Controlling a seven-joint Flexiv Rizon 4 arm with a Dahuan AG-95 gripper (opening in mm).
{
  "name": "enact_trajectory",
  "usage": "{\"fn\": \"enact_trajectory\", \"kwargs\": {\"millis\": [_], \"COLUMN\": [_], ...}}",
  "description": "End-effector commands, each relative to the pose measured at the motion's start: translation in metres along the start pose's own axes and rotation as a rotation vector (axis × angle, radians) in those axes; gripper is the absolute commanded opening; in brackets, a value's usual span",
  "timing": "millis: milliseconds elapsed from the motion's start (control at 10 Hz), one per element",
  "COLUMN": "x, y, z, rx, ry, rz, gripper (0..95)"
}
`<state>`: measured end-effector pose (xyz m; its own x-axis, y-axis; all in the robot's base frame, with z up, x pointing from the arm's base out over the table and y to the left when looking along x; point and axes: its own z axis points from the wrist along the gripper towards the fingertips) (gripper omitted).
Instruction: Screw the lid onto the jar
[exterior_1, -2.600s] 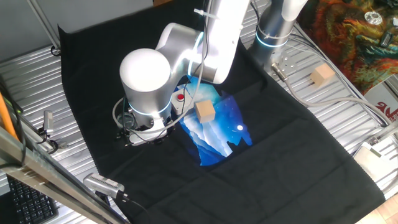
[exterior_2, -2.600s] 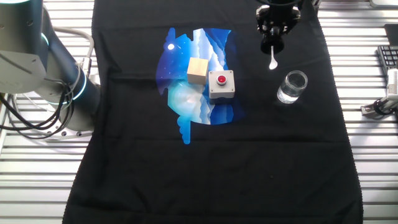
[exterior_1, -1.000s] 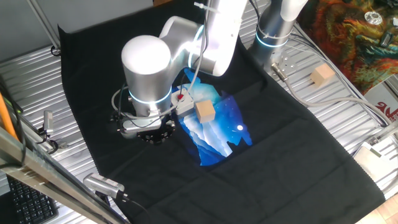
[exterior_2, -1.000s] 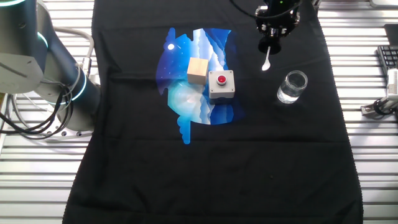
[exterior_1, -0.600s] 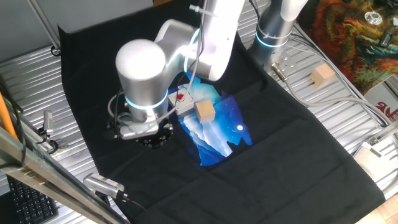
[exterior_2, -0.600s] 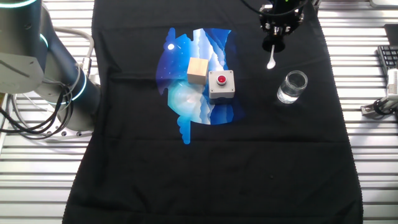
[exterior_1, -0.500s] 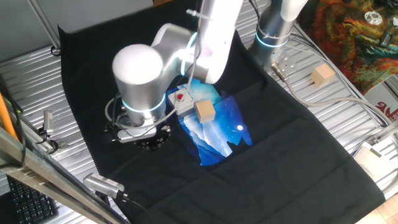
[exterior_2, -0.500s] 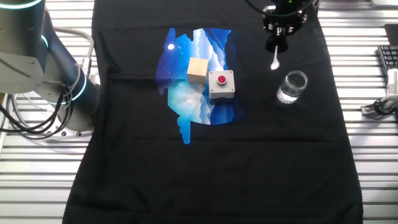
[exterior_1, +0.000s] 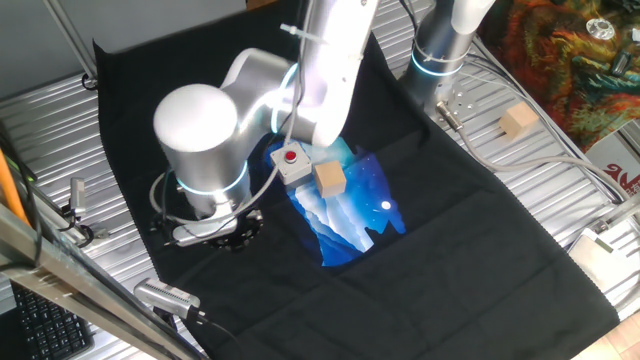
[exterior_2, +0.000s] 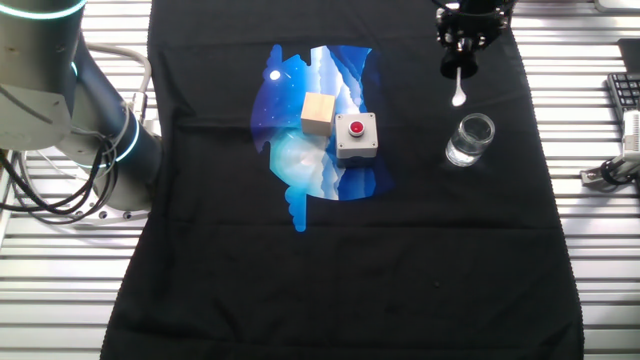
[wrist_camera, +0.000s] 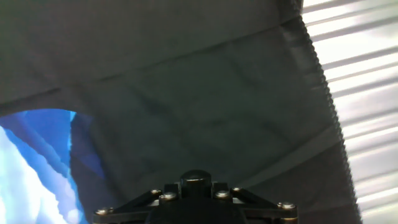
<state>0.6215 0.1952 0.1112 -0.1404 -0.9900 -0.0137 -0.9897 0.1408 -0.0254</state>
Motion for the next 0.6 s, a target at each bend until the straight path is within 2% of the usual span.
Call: {"fn": "enact_trajectory", "kwargs": {"millis": [100,600], "x": [-0.0008,-0.0006], "y": [-0.0041,-0.0104], "z": [0.0,0.0013], "rx": [-0.004,-0.008], "ry": [-0.001,-0.003], "rz": [-0.001,-0.001], "gripper": [0.0,0.0]}}
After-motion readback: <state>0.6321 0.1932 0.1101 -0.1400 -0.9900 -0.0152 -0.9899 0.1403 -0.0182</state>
